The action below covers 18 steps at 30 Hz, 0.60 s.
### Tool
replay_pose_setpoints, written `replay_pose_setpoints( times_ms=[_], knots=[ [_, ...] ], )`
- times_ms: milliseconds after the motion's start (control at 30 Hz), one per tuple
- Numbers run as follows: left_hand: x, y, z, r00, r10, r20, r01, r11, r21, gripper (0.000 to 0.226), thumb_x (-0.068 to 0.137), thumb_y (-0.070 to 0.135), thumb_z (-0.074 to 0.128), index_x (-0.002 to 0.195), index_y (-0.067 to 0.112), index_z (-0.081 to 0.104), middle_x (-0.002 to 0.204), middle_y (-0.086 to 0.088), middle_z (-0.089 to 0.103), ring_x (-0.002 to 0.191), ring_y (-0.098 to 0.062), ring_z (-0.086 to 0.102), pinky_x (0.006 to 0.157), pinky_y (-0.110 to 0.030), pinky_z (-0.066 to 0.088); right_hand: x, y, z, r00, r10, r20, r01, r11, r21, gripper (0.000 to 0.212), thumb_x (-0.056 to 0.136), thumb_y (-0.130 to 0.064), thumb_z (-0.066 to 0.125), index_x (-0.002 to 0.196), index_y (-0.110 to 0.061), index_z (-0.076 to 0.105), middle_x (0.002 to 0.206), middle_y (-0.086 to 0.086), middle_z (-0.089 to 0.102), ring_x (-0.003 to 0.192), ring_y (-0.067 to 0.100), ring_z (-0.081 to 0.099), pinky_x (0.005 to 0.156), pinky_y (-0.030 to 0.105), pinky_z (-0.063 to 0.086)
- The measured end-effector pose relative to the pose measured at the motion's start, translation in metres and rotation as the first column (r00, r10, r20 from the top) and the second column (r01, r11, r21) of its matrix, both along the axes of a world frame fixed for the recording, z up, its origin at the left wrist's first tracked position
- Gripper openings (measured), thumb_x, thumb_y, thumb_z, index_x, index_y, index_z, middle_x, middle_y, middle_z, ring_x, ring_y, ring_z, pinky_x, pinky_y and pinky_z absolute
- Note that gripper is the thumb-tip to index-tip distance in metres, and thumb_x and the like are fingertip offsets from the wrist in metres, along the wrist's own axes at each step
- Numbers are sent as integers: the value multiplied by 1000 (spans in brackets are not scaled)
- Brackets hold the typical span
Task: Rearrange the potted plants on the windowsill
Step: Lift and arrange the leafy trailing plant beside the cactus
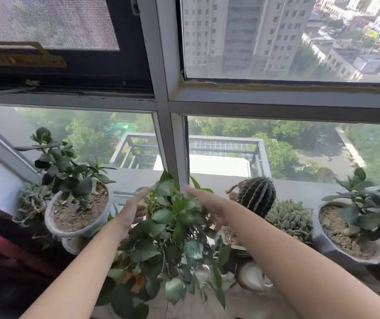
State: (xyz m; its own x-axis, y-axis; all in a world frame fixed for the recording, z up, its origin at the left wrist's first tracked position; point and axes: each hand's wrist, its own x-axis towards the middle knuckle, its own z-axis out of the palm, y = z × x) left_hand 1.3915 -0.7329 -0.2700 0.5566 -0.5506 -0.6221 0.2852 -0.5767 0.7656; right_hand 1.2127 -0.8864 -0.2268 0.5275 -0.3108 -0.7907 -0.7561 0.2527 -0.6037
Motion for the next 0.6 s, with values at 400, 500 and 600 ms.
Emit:
replay_pose_setpoints(
  times_ms=[400, 500, 600],
  knots=[
    [33, 20, 36, 979, 62, 195, -64, 998, 4, 53, 84, 56, 65, 91, 3, 69, 80, -14, 65, 73, -27, 57, 71, -37, 47, 27, -3, 44, 943, -220, 248, 317, 820, -477, 61, 91, -52, 53, 91, 5, 71, 88, 17, 75, 66, 22, 58, 67, 36, 56],
    [39, 39, 37, 952, 169, 256, -159, 986, -57, 47, 84, 48, 68, 92, 2, 70, 84, -17, 72, 76, -30, 65, 69, -38, 51, 43, 11, 46, 925, -222, 310, 340, 847, -408, 56, 90, -49, 56, 89, 5, 71, 78, 9, 68, 68, 22, 59, 66, 37, 52],
    [44, 66, 31, 900, 225, 374, -225, 973, -44, 43, 81, 46, 66, 81, 4, 73, 81, -14, 76, 79, -32, 70, 78, -49, 56, 65, 29, 41, 923, -201, 329, 314, 888, -336, 53, 90, -47, 55, 95, 4, 71, 77, 8, 63, 71, 22, 57, 71, 39, 53]
  ],
)
